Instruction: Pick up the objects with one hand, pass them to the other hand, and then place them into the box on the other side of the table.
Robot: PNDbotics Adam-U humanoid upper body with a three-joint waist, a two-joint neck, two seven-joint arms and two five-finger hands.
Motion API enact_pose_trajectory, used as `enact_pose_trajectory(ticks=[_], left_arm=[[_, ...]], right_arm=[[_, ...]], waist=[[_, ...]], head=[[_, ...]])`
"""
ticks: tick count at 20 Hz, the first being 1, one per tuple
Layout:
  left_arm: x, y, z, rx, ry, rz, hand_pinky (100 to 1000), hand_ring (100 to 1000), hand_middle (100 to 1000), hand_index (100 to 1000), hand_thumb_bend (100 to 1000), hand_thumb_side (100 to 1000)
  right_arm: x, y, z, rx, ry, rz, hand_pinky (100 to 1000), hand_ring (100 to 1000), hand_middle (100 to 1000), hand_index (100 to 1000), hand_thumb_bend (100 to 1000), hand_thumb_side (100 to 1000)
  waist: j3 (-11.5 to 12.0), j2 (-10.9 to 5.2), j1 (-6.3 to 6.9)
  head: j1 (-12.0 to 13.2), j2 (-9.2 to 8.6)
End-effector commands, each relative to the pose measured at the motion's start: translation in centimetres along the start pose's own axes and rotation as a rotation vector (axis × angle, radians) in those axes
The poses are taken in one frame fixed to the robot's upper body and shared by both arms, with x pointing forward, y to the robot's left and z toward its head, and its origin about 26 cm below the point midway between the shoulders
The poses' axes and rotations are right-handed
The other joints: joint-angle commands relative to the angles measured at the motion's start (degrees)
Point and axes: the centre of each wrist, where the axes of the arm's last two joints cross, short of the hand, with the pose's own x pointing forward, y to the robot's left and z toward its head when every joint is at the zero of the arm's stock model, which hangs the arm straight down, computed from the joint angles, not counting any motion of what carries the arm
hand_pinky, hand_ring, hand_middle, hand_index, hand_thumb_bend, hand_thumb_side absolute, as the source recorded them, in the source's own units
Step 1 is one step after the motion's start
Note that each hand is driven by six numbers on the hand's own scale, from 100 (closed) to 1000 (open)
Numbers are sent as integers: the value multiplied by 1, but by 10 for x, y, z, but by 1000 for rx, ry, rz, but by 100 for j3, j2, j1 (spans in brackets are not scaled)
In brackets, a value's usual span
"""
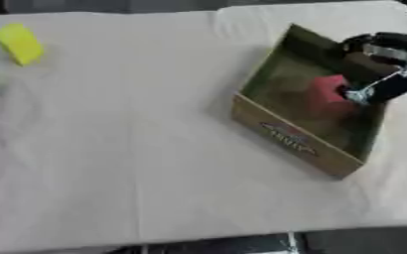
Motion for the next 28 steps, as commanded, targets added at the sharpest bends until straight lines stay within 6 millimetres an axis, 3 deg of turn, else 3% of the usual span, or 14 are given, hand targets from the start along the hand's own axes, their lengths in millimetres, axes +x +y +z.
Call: enact_pose_trajectory(ticks=[1, 3, 4, 9, 13, 16, 19, 22, 28], left_arm=[[2, 16, -8, 53, -22, -28, 804, 745, 605, 798, 261, 271], [1, 20, -10, 63, -23, -37, 804, 745, 605, 799, 265, 274], [1, 22, -11, 66, -25, -42, 803, 745, 607, 800, 267, 274], [3, 37, -21, 23, -63, -101, 810, 759, 651, 843, 303, 273], [5, 57, -36, -81, -111, -180, 823, 776, 672, 838, 356, 282], [6, 74, -51, -176, -143, -235, 826, 779, 675, 813, 378, 285], [6, 87, -65, -251, -166, -269, 832, 791, 690, 827, 407, 299], [3, 97, -78, -359, -173, -298, 846, 811, 711, 861, 462, 385], [-3, 115, -101, -569, -154, -398, 867, 842, 755, 878, 553, 424]], right_arm=[[12, -31, 10, -195, -49, -51, 959, 801, 795, 905, 100, 111], [20, -41, 14, -311, -87, -129, 970, 789, 788, 894, 100, 174], [24, -45, 16, -356, -104, -168, 978, 781, 785, 889, 100, 338], [33, -55, 23, -468, -171, -333, 1000, 770, 784, 890, 100, 484], [34, -59, 29, -534, -207, -428, 991, 744, 756, 865, 100, 444], [36, -60, 31, -579, -211, -480, 987, 726, 739, 851, 100, 462], [38, -62, 33, -612, -221, -522, 990, 724, 736, 848, 100, 514], [40, -63, 35, -614, -246, -529, 994, 733, 745, 855, 100, 586], [36, -60, 39, -610, -238, -559, 1000, 735, 750, 861, 100, 619]], waist=[[-1, -121, 33], [-2, -120, 37], [-3, -121, 39], [-12, -119, 58], [-15, -106, 89], [-20, -92, 111], [-38, -77, 119], [-63, -50, 124], [-102, 52, 121]], head=[[36, -9], [82, -9], [114, -9], [285, -9], [401, -9], [467, -9], [526, -9], [576, -36], [649, -149]])
